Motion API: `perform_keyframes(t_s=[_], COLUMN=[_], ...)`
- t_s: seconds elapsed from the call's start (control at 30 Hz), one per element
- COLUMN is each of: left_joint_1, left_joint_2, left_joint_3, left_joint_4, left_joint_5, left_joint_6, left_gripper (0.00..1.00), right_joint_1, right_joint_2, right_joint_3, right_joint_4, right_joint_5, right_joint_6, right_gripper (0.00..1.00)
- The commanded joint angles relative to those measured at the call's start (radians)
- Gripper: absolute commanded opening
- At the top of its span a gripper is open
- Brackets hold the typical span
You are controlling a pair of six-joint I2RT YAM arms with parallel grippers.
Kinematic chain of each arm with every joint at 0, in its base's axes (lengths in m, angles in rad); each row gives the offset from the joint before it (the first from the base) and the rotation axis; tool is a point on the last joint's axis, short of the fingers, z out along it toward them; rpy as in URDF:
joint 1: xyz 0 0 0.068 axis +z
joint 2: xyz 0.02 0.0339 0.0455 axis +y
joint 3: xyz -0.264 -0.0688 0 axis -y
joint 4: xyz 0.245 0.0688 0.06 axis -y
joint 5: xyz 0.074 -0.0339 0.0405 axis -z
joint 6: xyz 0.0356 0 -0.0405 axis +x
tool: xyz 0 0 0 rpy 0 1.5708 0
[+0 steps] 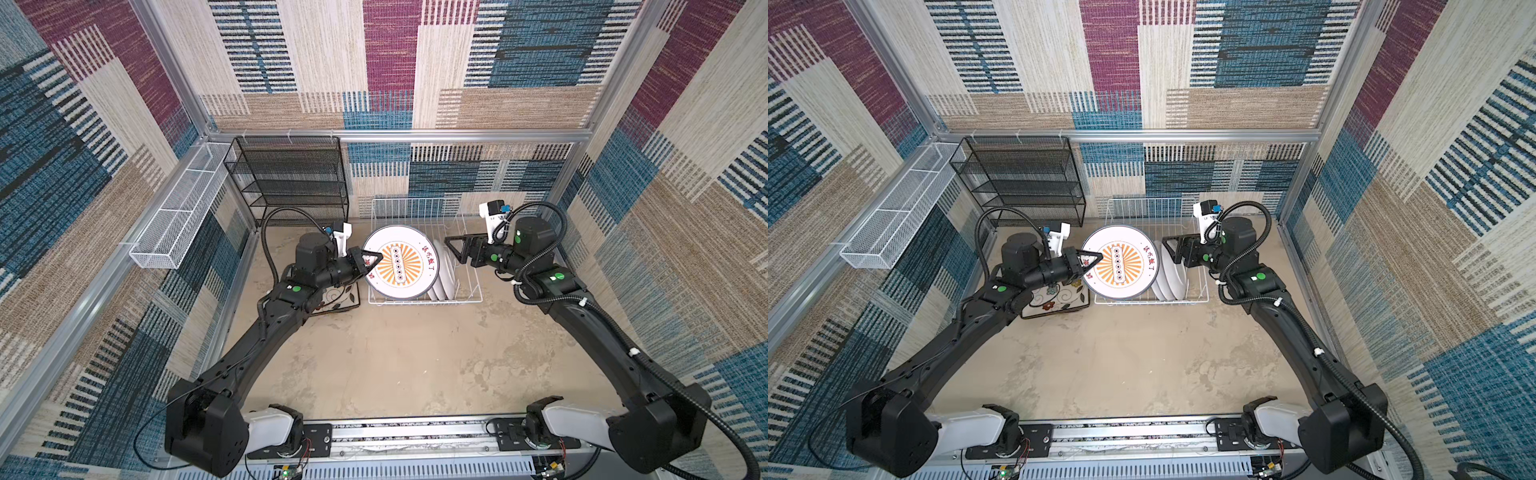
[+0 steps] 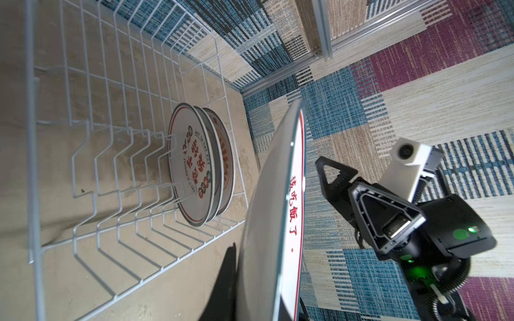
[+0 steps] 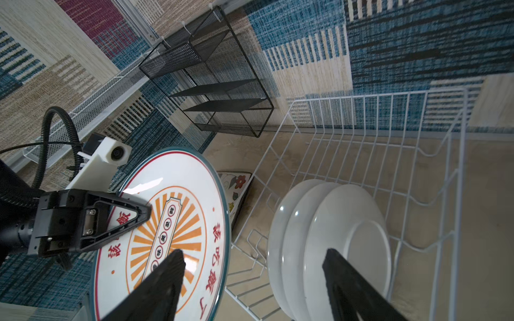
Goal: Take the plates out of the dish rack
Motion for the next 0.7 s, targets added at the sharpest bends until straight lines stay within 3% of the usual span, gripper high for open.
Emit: perform_keyframes(t_s=[0.0,0.3,0.67], left_joint_1=[-0.002,-0.058,-0.116], left_joint_2=[-0.063,-0.286,-0.372], left_joint_3=[-0.046,-0.218,-0.406], left_joint_4=[-0.068,-0.265,-0.327], left_joint_5=[-0.022,-0.075,-0.09], left_joint_6=[-0.005,0.013,0.066], left_gripper=[0.0,0.0,0.0], right_joint_1=[0.001,0.013,0.075], right_joint_2=[-0.047,-0.203,-0.255], right_joint_3=[-0.017,-0.123,-0.196], right_joint_4=[-0.054,-0.129,-0.23], right_joint_5=[0.045,-0.06,0.001], right_joint_6=[-0.16,-0.395,-0.518], right_gripper=[0.99,0.99,0.99])
